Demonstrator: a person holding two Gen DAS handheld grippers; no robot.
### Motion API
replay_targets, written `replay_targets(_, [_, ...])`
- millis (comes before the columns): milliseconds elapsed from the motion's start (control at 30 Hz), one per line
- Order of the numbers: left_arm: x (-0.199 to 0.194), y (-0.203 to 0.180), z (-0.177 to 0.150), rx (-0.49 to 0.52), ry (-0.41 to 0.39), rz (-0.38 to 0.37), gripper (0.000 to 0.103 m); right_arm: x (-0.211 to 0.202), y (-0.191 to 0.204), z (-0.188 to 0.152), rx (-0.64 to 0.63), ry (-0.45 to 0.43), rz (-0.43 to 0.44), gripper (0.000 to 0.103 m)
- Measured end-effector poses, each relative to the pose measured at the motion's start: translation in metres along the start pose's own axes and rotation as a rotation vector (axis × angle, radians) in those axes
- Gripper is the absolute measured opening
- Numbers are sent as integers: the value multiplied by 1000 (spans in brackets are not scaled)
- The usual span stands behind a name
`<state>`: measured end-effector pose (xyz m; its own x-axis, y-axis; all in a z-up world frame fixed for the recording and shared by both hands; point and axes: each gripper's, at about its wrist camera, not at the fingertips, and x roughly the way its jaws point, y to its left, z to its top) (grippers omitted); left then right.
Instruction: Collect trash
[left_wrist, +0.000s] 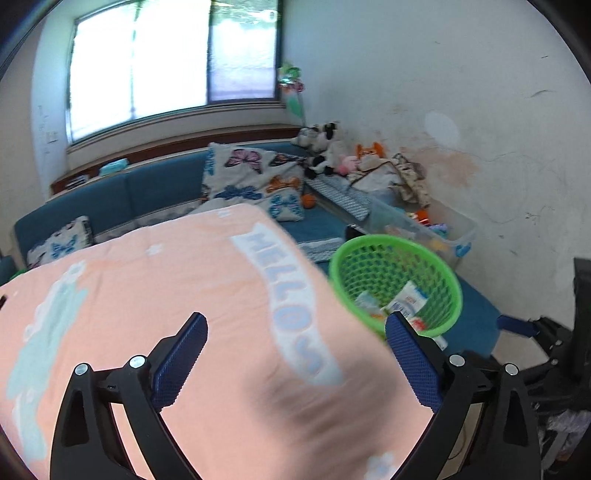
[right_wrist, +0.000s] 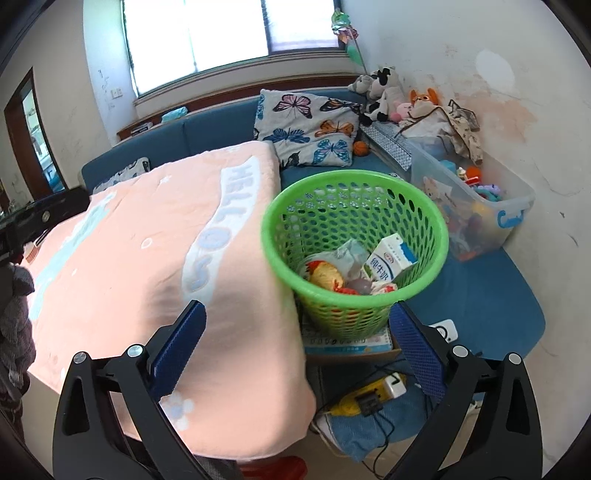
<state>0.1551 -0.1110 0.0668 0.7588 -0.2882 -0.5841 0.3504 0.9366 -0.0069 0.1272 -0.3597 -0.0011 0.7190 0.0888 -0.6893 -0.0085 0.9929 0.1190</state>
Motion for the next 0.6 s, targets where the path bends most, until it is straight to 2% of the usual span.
replay_targets(300, [-39, 38, -41, -48, -6, 84, 96, -7, 33, -11, 1, 10, 33, 98])
replay_targets(600, [-67, 57, -66, -107, -30, 113, 96, -19, 51, -14, -5, -8, 55, 98])
